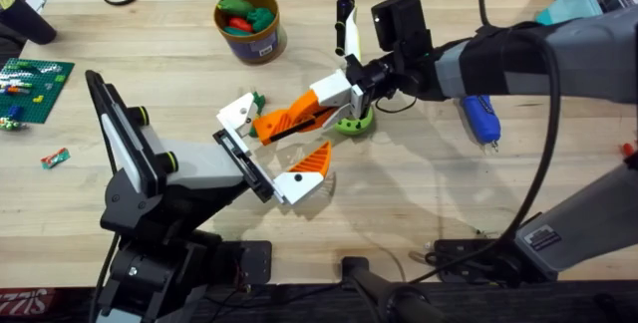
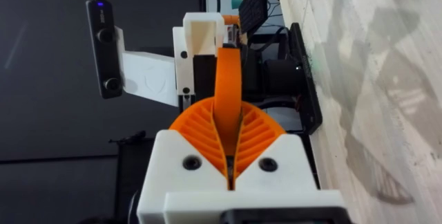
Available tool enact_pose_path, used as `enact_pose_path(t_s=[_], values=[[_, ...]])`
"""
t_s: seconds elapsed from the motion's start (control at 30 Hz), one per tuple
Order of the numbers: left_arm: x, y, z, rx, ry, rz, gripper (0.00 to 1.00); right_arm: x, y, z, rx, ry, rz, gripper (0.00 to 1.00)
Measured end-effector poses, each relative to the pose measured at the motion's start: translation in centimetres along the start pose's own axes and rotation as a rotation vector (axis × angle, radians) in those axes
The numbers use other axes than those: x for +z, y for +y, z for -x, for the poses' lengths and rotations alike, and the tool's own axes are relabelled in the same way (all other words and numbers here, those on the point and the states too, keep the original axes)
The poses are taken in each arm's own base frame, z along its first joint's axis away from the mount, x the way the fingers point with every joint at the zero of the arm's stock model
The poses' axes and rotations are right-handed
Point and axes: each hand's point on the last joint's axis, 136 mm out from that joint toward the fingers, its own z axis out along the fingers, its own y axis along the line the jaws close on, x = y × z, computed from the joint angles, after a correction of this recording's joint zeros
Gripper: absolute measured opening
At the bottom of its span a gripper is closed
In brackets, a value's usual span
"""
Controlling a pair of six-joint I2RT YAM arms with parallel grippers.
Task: Pick up the gripper from the table and insert it into the empty holder that is missing its gripper. Then pick up a screw, insert it into the mounting hole, and use the screwdriver to tighten it. Finally, clean up the table by picking up the vegetable and placing it into the bucket.
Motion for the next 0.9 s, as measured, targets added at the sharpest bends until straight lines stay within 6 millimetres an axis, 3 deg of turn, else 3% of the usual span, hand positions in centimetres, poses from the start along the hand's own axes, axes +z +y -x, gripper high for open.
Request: enact_pose_path(t_s=[0.7,0.9], values=[[0.0,0.2,0.1,0.002,-0.004,0.009,0.986,-0.6,0.2,0.1,-0.01,0.012,0.027,0.014],[0.0,0.2,0.1,0.002,-0.004,0.009,0.986,-2.5,0.2,0.9,-0.004,-0.039,0.03,0.014]])
